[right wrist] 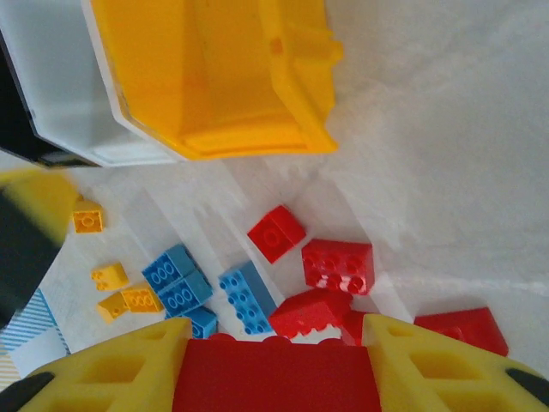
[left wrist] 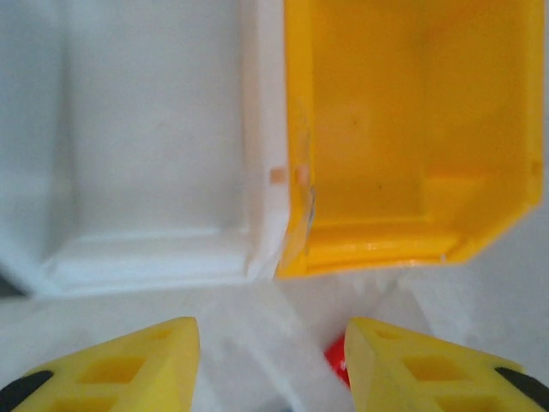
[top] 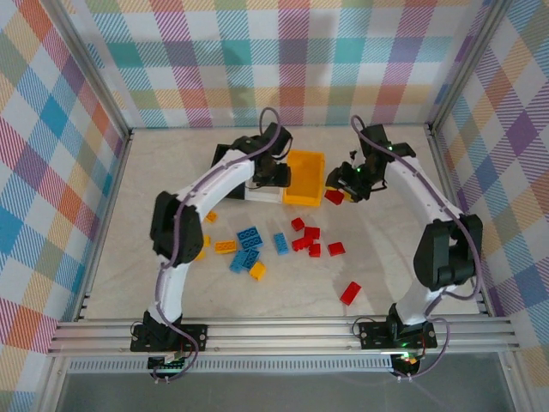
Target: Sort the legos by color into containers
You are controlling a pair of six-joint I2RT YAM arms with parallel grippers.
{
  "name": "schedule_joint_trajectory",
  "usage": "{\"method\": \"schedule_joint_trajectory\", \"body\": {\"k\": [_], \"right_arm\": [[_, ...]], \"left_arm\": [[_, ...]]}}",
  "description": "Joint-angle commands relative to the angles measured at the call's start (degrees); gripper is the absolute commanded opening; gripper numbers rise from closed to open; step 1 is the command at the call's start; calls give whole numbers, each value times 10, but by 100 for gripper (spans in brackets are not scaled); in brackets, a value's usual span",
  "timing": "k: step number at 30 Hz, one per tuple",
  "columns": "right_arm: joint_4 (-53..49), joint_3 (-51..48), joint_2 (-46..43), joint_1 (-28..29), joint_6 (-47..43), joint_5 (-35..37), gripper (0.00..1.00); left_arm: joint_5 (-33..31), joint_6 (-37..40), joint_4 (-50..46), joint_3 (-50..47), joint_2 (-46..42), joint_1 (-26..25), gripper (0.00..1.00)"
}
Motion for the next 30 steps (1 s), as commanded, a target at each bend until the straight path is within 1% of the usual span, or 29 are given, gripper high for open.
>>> {"method": "schedule_joint_trajectory", "body": {"k": [1,6,11,15,18,21,25,28,30], "right_arm": [[-16,54,47,21,-3,-12,48],[-48,171,157,44,-11,-2,49],[-76,306,271,48,-17,-2,49],[-123,421,365,48,-28,4,49],[-148,486,413,48,-32,15,51],[-155,517,438,48,-30,18,55],[-150,523,444,48,-25,10,68],[-149,517,425,48,-27,17,71],[-147,505,399,48,-30,20,72]], "left_arm": [[-5,-13,1,-69,-84,28,51],[23,-30,26,-195,-189,79,54],[26,-30,25,-295,-279,116,56],[27,-28,17,-349,-330,139,56],[31,-29,14,-376,-355,154,57],[39,-31,14,-397,-368,168,58],[57,-37,25,-415,-374,183,60],[71,-42,36,-422,-373,191,61],[77,-42,40,-422,-371,192,62]]}}
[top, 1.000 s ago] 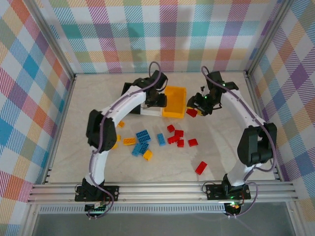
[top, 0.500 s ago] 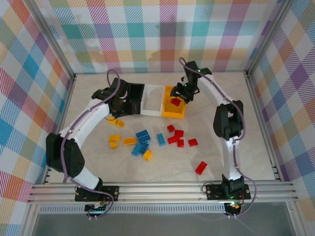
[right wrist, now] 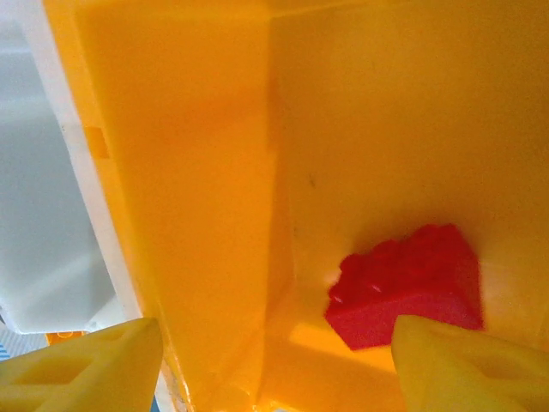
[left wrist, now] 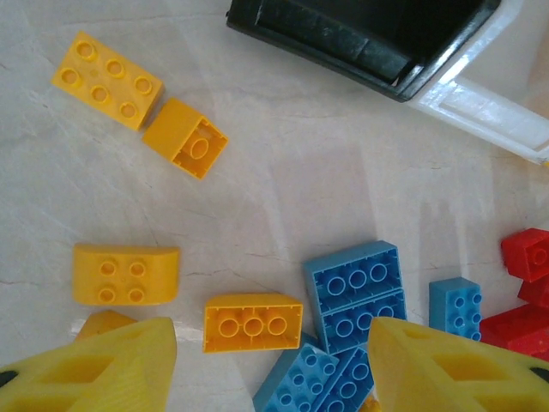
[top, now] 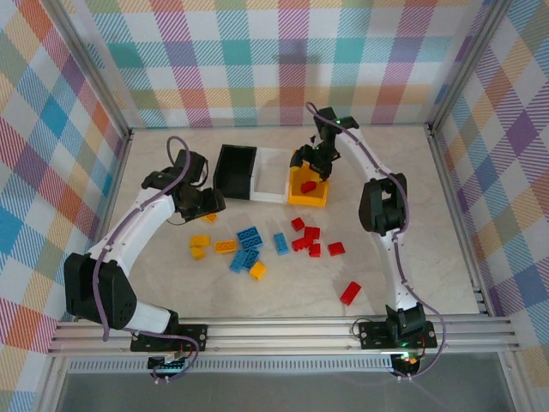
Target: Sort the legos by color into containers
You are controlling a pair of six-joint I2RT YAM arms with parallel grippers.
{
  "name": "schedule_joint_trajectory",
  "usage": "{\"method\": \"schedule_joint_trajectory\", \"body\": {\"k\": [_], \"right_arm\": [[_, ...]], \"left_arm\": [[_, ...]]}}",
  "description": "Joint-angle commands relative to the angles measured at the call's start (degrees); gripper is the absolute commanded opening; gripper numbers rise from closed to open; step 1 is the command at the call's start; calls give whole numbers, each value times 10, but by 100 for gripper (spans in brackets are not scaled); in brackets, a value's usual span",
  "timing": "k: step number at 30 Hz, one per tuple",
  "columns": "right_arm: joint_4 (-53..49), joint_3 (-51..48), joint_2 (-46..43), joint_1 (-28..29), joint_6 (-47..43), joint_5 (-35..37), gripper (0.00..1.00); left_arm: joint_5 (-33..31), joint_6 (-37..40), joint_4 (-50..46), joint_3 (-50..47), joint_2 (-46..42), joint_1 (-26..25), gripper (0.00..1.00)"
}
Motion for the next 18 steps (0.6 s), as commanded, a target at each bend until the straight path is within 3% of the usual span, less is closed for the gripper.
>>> {"method": "schedule_joint_trajectory", "body": {"k": [1,4,10,14,18], "right_arm": [[-22,-4,-55,-1,-10,11,72],[-27,-60,-125,0,-16,30,74],[-40,-322,-316,-1,19,111,76],[11,-533,-441,0,105,93,77],[60,-644,-497,2,208,49,79]], "left_arm": [[24,-10,15,-6,-9,7,62],[34,-11,26,-10,-10,7,63],[53,-21,48,-37,-24,5,64],[60,-26,60,-60,-34,-1,65],[59,-34,63,-74,-37,-14,65]]}}
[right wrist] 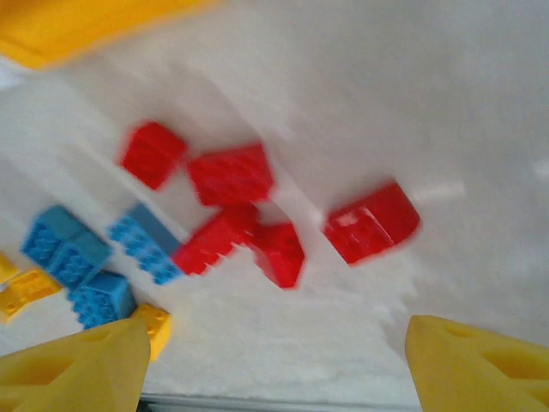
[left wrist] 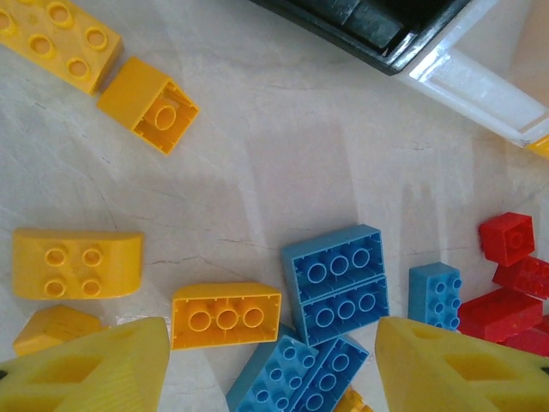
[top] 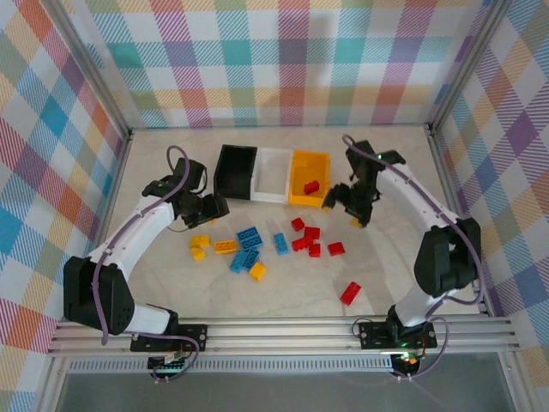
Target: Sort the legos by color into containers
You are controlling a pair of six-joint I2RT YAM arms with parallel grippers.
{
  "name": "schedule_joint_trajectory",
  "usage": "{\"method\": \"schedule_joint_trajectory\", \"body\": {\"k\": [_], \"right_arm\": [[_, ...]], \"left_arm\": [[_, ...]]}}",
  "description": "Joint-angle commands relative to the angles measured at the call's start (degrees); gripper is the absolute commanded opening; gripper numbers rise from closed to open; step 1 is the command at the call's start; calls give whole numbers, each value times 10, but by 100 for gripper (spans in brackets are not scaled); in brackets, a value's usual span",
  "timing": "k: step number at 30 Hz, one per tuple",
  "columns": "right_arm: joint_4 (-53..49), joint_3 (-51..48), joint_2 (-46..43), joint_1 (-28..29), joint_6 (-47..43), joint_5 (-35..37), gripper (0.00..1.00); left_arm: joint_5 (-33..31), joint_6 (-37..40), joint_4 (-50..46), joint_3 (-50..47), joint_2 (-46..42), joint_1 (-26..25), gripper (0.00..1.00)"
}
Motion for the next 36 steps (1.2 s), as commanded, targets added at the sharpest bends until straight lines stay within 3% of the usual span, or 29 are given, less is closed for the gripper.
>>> {"method": "schedule_joint_trajectory", "body": {"k": [1,13,29,36], "right_arm": [[49,-64,-16,6,128,-27,80],[51,-98,39,15,412,1,69],[134,-141,105,16,470,-13,70],[145,-164,115,17,484,-9,65]], "left_arm": [[10,-14,8,-12,-17,-14,65],[-14,-18,-24,-13,-48,-21,67],[-31,21,-53,-12,-59,-14,70],[-25,33,-53,-5,-50,-3,70]]}}
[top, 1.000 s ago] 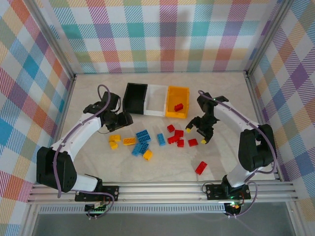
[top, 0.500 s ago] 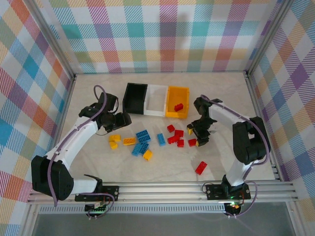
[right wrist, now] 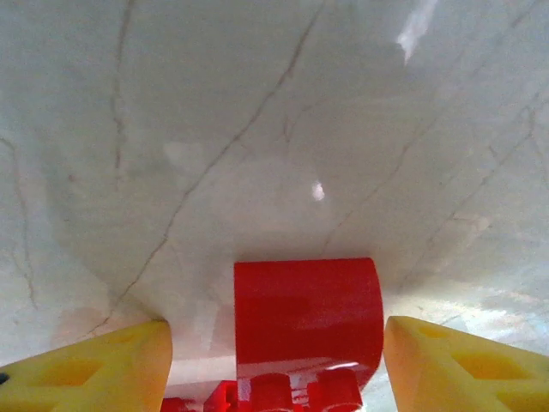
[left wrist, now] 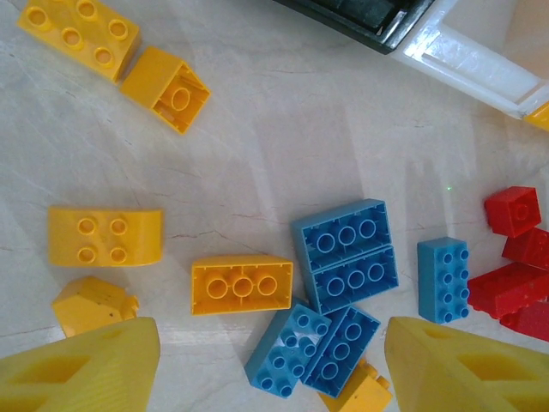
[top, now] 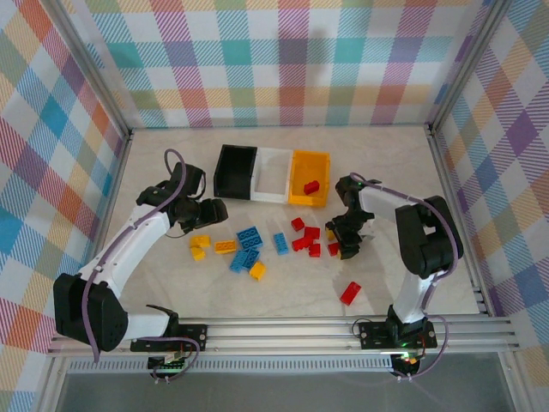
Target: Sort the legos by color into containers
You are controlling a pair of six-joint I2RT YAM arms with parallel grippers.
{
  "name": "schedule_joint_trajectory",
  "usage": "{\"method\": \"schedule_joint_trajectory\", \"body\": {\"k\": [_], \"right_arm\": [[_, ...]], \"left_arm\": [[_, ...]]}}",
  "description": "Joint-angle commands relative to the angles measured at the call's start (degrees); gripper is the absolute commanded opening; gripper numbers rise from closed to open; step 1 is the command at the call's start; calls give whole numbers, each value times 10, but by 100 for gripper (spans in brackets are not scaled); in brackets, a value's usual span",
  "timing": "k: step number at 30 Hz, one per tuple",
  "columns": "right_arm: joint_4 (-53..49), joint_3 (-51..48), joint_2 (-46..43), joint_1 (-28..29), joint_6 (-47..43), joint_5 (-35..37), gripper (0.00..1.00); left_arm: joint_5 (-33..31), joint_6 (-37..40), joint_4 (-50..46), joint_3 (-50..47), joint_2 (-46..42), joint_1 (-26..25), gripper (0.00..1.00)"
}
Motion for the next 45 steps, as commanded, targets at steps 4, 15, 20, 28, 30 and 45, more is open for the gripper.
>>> {"method": "schedule_joint_trajectory", "body": {"k": [4,15,20,28,30,45], "right_arm": [[-7,-29,3,4,24,11,56],[-66,37,-33,4,-43,61,37],[-114,112,-55,5,-96,92,37],[-115,315,20,5,-229,82,36],[-113,377,69,4,-264,68,36],[-162,647,316,3,-365,1,42]], "left_arm": [[5,21,-17,3,8,14,70],[14,17,-2,-2,14,17,71],[15,12,6,-12,9,17,71],[19,0,13,-23,4,17,71],[22,-5,11,-24,2,17,71],[6,-16,-31,-37,-45,17,71]]}}
